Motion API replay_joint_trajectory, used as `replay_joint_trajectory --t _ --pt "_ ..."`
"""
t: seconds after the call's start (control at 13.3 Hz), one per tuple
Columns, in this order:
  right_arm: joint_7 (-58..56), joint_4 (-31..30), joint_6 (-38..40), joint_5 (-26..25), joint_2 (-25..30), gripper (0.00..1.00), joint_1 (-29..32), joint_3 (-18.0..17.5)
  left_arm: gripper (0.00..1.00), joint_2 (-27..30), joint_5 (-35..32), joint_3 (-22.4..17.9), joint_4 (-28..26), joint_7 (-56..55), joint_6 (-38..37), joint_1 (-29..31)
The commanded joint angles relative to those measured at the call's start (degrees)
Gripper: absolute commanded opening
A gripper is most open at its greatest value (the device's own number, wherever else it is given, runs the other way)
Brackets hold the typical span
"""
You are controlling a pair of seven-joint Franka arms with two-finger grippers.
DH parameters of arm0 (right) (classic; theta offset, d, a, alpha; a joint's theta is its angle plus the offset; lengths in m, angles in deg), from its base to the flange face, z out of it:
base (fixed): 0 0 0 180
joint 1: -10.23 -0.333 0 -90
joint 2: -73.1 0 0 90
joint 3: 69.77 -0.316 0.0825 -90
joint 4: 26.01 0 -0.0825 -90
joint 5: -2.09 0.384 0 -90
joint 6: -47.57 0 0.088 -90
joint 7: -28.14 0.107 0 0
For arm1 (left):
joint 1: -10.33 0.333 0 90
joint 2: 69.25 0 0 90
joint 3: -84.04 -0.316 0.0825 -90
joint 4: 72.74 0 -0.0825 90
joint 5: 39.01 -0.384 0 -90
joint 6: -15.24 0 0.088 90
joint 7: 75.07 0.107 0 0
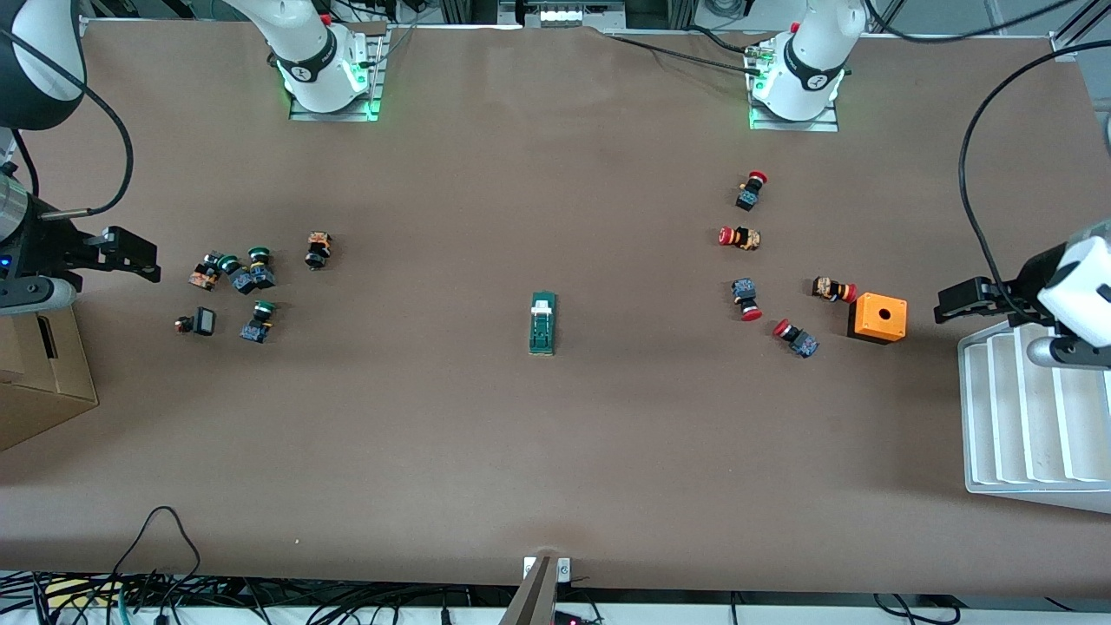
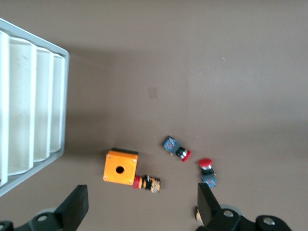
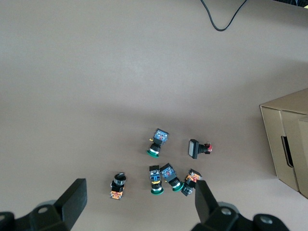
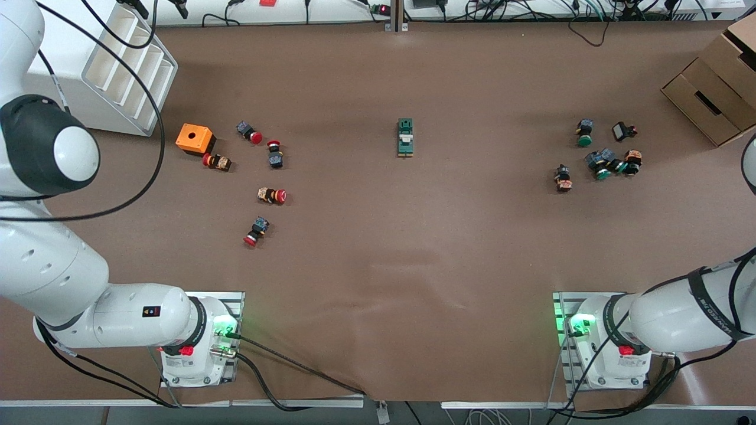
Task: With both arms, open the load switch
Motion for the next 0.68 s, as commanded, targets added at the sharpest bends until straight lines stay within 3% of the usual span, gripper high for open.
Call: replay_joint_trajectory --t 0.0,0.15,0.6 --pt "-0.79 0.21 -0.03 -0.44 0.33 0.99 0.38 -0.1 1.0 8.32 1.33 -4.81 -12.37 1.68 6.68 -3.17" --pt "-0.43 0.21 -0.12 -0.62 0.33 0.99 0.29 -0.19 1.0 11.67 1.33 -6.05 -15.99 1.07 8.18 -4.49" --pt "-1.05 0.21 0.76 -0.35 0.68 0.99 0.12 -0.36 1.0 16.16 1.41 -5.7 -17.23 0.72 7.39 -5.02"
